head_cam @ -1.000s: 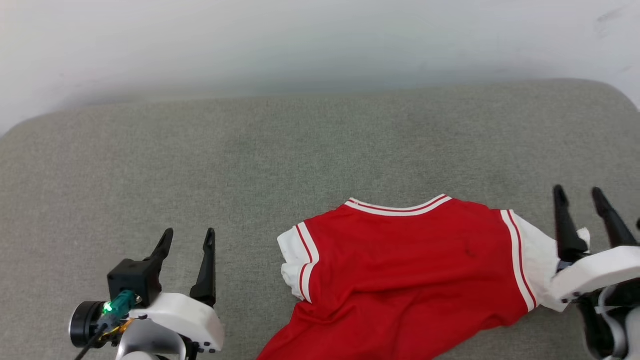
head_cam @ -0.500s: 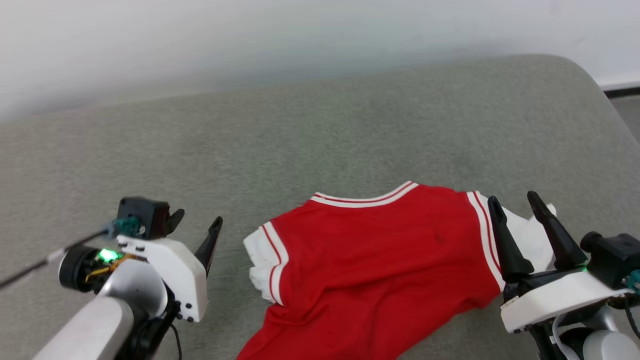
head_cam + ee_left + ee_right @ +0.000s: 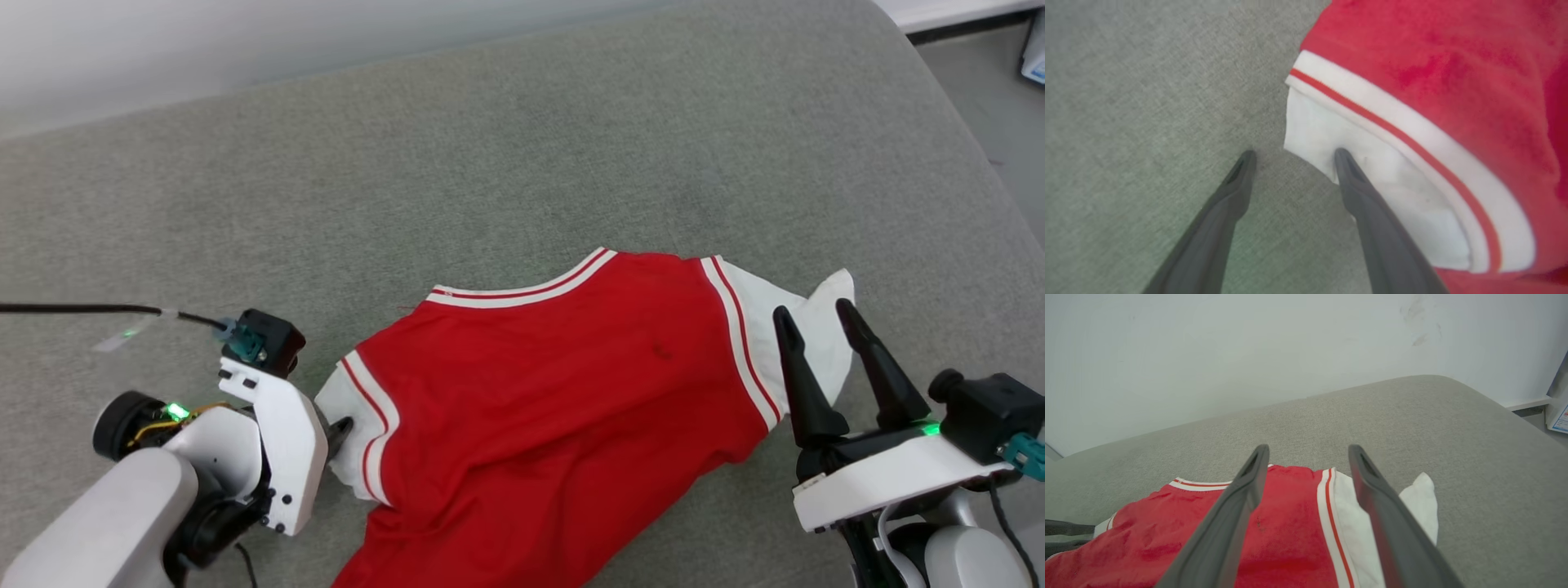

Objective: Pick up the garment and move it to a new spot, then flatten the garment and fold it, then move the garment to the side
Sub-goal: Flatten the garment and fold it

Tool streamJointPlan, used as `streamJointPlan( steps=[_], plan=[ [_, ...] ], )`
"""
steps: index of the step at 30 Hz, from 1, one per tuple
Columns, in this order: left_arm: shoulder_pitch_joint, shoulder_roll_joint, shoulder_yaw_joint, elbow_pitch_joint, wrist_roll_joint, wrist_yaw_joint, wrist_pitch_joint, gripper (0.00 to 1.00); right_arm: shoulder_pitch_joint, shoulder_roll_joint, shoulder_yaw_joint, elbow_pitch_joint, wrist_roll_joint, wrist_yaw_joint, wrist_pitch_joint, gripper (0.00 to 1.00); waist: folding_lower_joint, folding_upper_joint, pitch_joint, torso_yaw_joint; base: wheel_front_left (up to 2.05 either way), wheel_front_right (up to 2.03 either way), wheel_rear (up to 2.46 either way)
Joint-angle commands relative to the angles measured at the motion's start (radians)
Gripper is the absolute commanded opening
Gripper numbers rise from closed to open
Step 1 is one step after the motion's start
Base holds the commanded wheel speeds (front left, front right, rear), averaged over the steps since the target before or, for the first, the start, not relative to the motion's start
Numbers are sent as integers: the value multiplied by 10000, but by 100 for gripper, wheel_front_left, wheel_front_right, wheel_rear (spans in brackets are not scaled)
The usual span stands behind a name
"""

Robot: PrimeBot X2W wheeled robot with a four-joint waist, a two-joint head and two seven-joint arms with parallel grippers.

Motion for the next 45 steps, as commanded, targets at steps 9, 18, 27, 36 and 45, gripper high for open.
streamJointPlan(
  steps=[9, 18, 27, 36, 45],
  plan=[
    [23, -308, -1265, 870, 37, -629, 1523, 42, -243, 121, 30, 395, 241, 1, -155, 100, 0, 0, 196, -304, 0, 0, 0],
    [-142, -855, -659, 869, 304, -178, -321, 0, -139, 51, -285, 504, 297, 1, 3, 100, 0, 0, -153, 13, 0, 0, 0],
    [656, -902, 541, 324, 446, 929, -2861, 0, 30, -171, -916, 739, 618, -1, 711, 100, 0, 0, -611, 622, 0, 0, 0],
    [1262, -695, 1276, -1150, 1003, 2203, -4161, 0, -725, -1002, -2167, 2090, 1470, 1, 2491, 100, 0, 0, -617, 1291, 0, 0, 0],
    [765, -768, 1179, -2296, 1515, 2494, -4301, 0, -3068, -2234, -1824, 4294, 2225, 1, 5192, 100, 0, 0, 181, 2001, 0, 0, 0]
  ],
)
